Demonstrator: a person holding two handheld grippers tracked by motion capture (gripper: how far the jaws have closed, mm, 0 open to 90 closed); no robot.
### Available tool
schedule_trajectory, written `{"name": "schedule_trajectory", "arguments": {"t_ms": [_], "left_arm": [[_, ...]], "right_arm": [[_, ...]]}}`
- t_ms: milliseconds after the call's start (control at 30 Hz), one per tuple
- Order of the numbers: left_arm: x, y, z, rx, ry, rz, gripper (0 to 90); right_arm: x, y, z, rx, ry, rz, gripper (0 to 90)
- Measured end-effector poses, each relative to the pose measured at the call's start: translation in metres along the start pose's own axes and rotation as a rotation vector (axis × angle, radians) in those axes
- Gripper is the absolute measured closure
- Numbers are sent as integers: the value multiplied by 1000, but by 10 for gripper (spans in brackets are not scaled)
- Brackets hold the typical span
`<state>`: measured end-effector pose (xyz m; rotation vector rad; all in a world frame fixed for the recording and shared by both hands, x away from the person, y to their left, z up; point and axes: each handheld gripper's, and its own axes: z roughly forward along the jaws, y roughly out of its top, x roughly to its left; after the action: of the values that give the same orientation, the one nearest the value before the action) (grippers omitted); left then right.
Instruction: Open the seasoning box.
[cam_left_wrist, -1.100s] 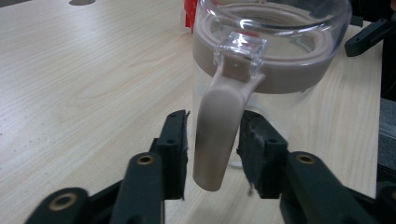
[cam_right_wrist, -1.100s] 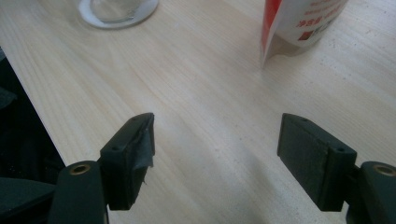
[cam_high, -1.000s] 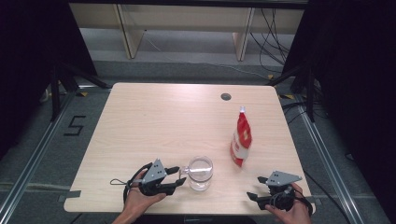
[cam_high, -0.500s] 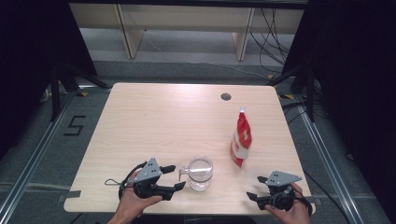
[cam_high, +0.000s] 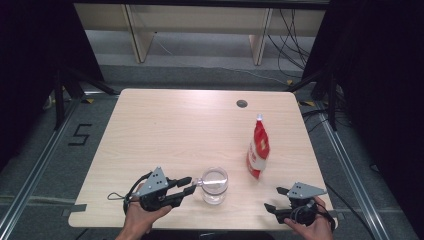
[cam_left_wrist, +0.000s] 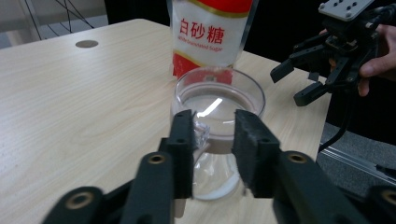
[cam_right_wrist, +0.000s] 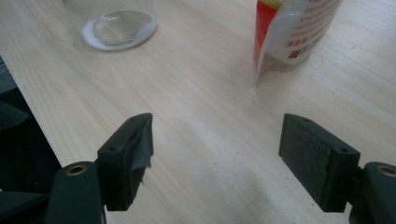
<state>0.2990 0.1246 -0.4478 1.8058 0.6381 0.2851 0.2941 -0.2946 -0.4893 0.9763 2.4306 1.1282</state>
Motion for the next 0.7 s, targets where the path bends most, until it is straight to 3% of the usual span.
{"name": "schedule_trajectory", "arguments": {"t_ms": [100,133,200,300,367,400,433,467,700], "left_arm": [[-1,3,2,5,2,21,769],[0,6,5,21,4,58,802],[-1,6,8,31,15,55,840],[-1,6,10,46,41,49,872],[1,7,11,42,36,62,885],[3,8,11,34,43,42,890],[3,8,11,43,50,43,891],[3,8,12,39,51,29,892],[4,9,20,49,48,42,893]], "right_arm": [[1,0,0,7,4,5,276],[1,0,1,1,5,7,282],[4,1,1,8,8,13,287],[3,2,2,2,14,-22,295],[4,3,2,1,15,-14,304],[7,3,1,6,16,7,305],[5,4,2,-8,15,-30,312],[6,4,2,-12,17,-31,324],[9,7,3,-17,13,-41,349]]}}
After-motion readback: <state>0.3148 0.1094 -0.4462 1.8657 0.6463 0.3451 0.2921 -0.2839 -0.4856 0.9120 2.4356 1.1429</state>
